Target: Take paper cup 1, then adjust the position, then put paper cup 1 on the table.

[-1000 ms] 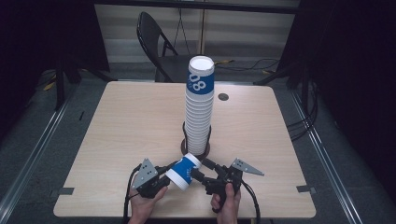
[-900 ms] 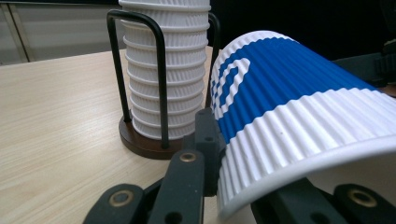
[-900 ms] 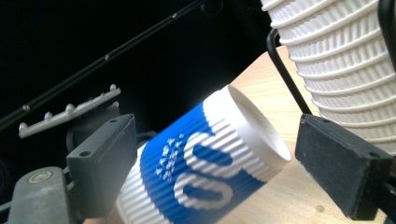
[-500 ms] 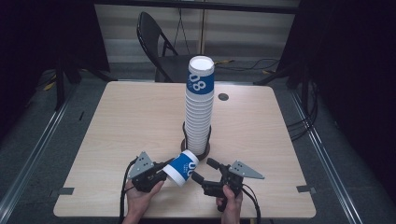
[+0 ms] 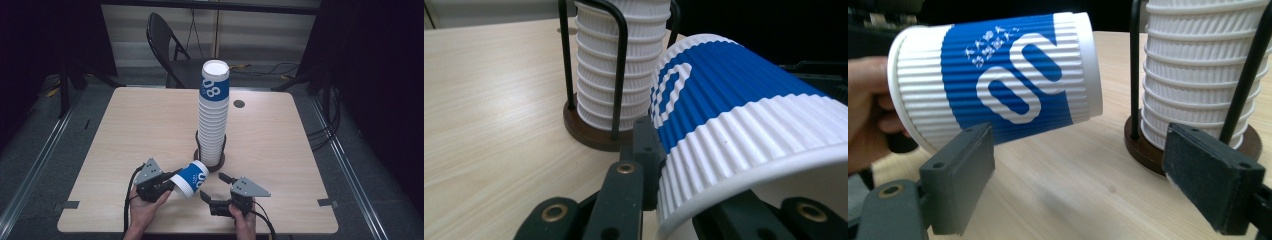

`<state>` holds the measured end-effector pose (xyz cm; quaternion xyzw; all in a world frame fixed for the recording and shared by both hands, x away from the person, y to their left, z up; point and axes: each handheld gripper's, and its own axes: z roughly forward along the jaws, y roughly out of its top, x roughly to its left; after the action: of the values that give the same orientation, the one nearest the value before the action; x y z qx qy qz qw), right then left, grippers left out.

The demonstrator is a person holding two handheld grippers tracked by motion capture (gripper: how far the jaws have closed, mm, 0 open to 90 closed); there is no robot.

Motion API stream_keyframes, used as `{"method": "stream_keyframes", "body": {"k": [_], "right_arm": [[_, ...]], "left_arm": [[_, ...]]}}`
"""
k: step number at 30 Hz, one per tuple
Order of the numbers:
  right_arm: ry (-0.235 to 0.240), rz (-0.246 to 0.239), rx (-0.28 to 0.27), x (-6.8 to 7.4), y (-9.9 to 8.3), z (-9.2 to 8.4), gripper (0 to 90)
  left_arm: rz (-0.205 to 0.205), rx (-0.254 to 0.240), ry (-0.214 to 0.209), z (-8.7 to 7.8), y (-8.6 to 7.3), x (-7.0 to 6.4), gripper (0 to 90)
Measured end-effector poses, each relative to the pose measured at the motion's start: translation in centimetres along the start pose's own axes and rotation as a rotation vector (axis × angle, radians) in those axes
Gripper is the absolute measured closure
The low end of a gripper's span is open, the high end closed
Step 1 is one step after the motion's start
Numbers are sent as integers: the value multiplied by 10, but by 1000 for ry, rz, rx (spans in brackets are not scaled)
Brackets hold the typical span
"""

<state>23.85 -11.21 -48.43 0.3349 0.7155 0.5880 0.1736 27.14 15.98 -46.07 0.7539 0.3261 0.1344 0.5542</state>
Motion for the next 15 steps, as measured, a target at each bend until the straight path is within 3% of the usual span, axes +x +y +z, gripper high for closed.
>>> {"method": "stream_keyframes", "body": {"k": [7, 11, 15], "right_arm": [[-30, -47, 26, 2, 0, 1, 216], [-21, -59, 47, 3, 0, 2, 197], [9, -121, 55, 6, 0, 1, 181]], "left_arm": [[-12, 38, -10, 0, 5, 4, 853], [-11, 48, -14, -1, 8, 6, 853], [-29, 82, -25, -1, 9, 8, 853]]}}
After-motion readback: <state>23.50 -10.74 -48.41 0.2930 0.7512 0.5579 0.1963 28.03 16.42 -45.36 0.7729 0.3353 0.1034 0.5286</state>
